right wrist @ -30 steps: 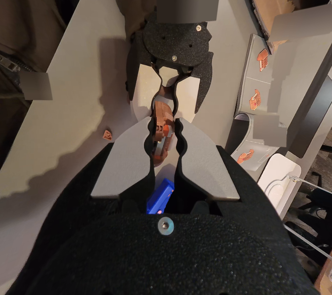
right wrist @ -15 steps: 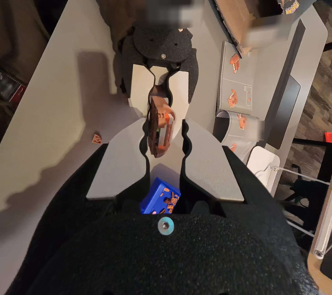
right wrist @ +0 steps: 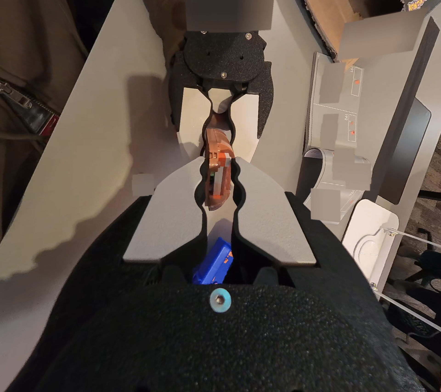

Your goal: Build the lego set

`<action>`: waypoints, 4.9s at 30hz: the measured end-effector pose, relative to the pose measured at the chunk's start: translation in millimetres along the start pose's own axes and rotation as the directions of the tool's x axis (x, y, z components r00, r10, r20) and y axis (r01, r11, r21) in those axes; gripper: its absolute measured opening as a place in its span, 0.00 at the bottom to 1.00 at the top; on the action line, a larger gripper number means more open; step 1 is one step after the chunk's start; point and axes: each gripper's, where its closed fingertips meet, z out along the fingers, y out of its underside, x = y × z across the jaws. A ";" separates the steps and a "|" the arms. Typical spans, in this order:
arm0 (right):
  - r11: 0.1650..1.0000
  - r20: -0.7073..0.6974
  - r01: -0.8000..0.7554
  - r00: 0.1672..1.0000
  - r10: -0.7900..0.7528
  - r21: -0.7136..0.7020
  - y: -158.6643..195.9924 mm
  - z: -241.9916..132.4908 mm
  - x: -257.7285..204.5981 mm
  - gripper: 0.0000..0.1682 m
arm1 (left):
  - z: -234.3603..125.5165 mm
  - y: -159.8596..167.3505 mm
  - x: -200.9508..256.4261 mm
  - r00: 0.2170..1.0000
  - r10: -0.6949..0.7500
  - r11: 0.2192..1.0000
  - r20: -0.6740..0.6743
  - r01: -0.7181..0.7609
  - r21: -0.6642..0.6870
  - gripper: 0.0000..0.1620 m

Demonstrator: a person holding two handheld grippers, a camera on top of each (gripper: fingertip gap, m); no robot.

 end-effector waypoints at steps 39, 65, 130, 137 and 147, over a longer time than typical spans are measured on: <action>0.837 -0.025 -0.531 0.843 0.538 0.131 107.4 64.2 -108.6 0.20 | -47.1 112.2 -30.1 0.697 0.554 0.204 -0.456 -0.645 -0.737 0.28; 0.857 -0.007 -0.507 0.860 0.509 0.090 94.5 85.8 -112.2 0.19 | -106.0 82.1 -13.5 0.891 0.398 0.356 -0.216 -0.368 -0.859 0.42; 0.819 -0.265 0.110 0.963 0.053 0.563 -12.4 54.8 -76.2 0.13 | -61.1 14.3 80.0 0.613 -0.759 0.646 -0.221 0.667 -0.370 0.11; 0.651 0.083 -0.229 0.965 0.247 0.724 -20.5 50.6 -77.3 0.13 | -72.9 12.4 59.8 0.951 -0.285 0.934 -0.123 0.247 -0.257 0.19; 0.714 0.152 -0.305 0.950 0.272 0.630 -7.5 72.7 -82.4 0.13 | -95.8 53.9 33.2 0.976 -0.218 0.853 0.030 0.205 -0.479 0.19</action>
